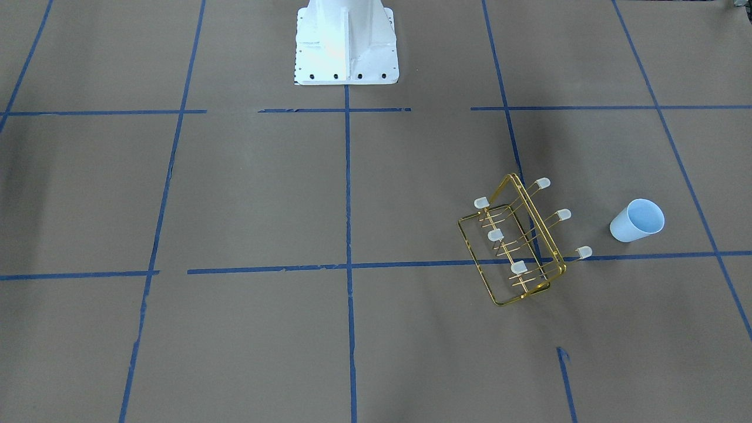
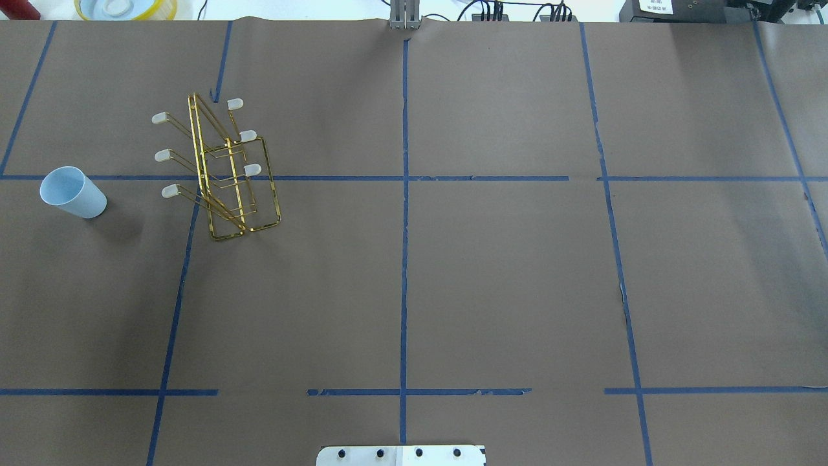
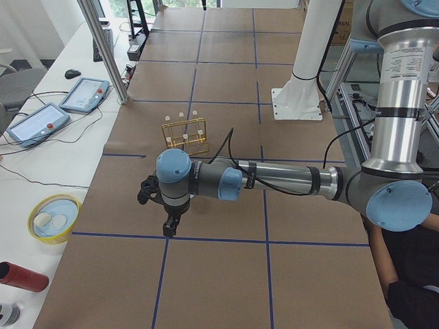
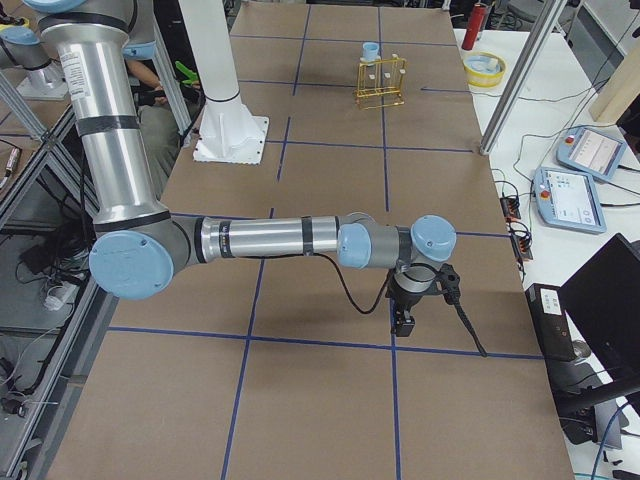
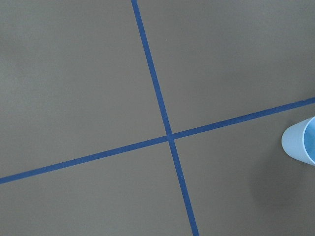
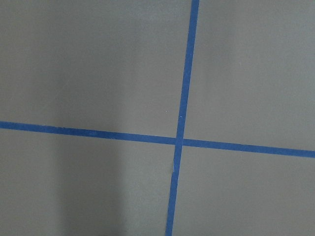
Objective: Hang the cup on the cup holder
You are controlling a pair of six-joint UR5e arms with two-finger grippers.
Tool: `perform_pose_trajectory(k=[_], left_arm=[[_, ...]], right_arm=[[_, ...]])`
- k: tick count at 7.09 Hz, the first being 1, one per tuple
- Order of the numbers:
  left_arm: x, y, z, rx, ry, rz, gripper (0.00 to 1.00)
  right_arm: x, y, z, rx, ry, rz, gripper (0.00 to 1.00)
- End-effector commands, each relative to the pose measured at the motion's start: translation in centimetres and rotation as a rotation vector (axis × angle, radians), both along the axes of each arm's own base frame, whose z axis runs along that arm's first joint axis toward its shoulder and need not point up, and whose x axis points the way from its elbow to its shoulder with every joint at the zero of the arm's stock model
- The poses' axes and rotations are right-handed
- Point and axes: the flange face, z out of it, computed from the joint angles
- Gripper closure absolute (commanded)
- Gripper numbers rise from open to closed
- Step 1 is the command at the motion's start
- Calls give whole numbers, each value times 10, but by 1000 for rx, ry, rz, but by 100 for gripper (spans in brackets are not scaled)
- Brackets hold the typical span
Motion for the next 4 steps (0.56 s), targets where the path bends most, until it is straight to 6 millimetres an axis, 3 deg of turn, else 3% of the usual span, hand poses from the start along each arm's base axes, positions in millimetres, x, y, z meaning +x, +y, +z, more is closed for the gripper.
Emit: perform_pose_trajectory(k=[1, 4], left_arm=[[0, 8, 10, -19, 2, -1, 0], [0, 9, 14, -30, 4, -5, 0]], right_arm=[[0, 0, 1, -1, 0, 0, 0], [0, 0, 0, 0, 0, 0, 0]])
